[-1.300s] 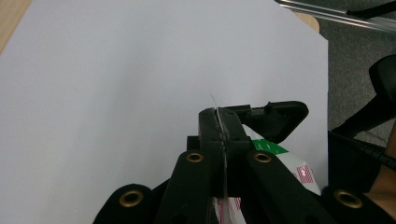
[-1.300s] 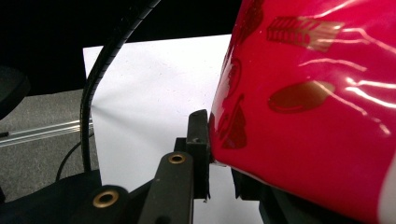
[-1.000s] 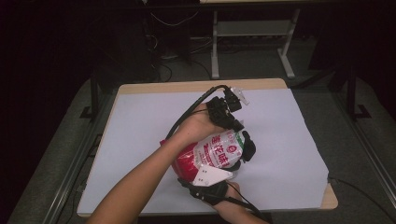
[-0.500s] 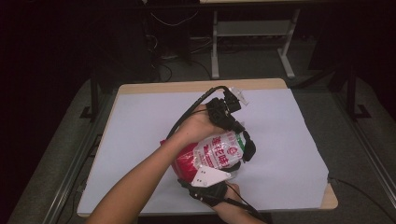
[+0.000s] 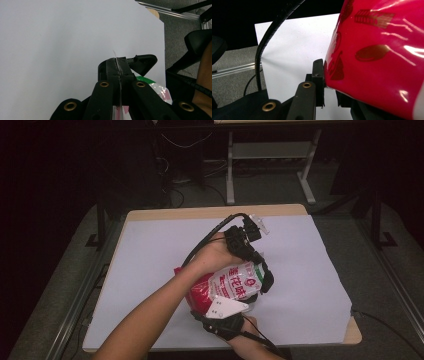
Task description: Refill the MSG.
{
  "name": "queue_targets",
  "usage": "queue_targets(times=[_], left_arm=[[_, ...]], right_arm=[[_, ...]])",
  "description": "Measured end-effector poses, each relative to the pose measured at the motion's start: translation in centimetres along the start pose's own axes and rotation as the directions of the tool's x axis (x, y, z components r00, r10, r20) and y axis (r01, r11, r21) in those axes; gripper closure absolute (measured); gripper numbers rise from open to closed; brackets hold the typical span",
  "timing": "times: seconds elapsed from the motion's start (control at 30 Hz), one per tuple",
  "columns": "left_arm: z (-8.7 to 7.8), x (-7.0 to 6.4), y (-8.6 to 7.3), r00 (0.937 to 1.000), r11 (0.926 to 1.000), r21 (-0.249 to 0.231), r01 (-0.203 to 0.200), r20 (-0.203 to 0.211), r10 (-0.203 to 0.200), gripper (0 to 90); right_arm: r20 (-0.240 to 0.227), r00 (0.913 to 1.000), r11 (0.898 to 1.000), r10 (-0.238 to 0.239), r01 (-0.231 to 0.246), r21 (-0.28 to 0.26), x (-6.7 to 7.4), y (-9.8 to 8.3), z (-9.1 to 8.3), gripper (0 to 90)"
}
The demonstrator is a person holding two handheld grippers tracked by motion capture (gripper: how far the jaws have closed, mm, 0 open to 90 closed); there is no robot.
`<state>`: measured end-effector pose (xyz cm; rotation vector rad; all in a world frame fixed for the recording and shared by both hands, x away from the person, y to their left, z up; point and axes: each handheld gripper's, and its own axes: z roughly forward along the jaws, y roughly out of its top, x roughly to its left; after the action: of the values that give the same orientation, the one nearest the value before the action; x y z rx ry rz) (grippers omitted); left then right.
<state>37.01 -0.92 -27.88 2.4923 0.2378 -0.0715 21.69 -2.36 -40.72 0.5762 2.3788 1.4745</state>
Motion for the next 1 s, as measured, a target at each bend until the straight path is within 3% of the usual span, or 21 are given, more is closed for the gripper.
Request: queue_targets(times=[1.0], left_arm=[[0.45,-0.33,0.06,1.0000,0.9995,0.030,-0.008,-0.001,0.008,89.9]], right_arm=[[-0.014,0.9999,1.000,-0.005,0.005,-0.014,0.10,0.16,-0.04,79.0]])
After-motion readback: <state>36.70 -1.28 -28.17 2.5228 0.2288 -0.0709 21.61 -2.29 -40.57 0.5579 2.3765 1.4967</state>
